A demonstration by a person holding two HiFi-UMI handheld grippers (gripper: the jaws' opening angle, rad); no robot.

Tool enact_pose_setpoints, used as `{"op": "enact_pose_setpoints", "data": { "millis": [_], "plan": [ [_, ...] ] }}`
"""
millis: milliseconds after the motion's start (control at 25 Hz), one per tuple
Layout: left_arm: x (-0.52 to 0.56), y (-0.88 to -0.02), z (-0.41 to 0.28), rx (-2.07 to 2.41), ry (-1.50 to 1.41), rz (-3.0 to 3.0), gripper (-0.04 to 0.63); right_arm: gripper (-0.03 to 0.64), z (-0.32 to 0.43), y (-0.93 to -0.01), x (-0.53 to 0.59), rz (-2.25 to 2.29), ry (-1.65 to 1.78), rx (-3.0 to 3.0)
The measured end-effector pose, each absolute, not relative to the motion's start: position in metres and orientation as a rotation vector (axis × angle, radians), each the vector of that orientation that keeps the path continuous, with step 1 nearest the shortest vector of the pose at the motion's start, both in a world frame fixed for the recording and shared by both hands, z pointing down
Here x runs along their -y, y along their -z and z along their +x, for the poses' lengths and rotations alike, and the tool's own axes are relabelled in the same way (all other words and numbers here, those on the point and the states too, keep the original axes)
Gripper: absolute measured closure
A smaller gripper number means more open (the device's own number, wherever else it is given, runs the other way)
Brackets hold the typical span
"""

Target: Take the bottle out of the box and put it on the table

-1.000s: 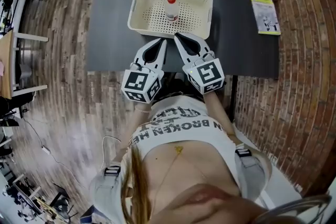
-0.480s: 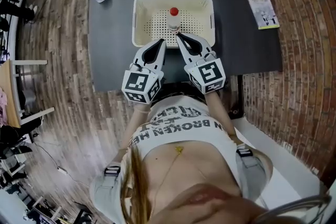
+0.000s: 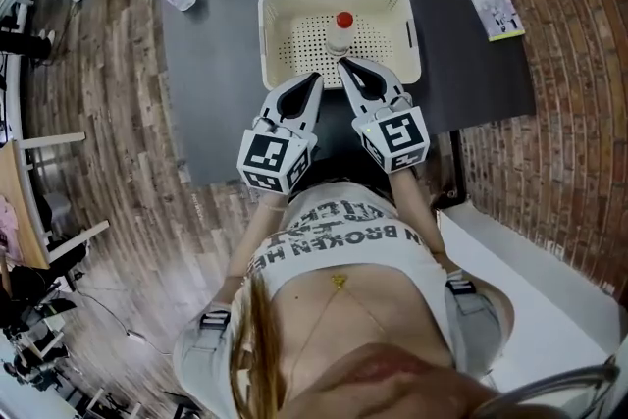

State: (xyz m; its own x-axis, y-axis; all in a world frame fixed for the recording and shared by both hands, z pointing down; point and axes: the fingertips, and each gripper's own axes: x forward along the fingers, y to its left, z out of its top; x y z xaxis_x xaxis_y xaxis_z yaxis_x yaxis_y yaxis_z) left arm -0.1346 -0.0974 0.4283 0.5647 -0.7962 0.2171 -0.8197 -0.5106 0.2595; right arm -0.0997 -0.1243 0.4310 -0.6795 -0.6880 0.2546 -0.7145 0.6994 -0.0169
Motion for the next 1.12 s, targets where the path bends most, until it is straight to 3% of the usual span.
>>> {"op": "enact_pose_setpoints", "data": {
  "millis": [1120],
  "plan": [
    [0.129,-0.426,-0.109,1.512,-0.117,2.365,0.591,0.607,-0.080,-0.430,0.152,0.893,-0.159,2.751]
  ]
}}
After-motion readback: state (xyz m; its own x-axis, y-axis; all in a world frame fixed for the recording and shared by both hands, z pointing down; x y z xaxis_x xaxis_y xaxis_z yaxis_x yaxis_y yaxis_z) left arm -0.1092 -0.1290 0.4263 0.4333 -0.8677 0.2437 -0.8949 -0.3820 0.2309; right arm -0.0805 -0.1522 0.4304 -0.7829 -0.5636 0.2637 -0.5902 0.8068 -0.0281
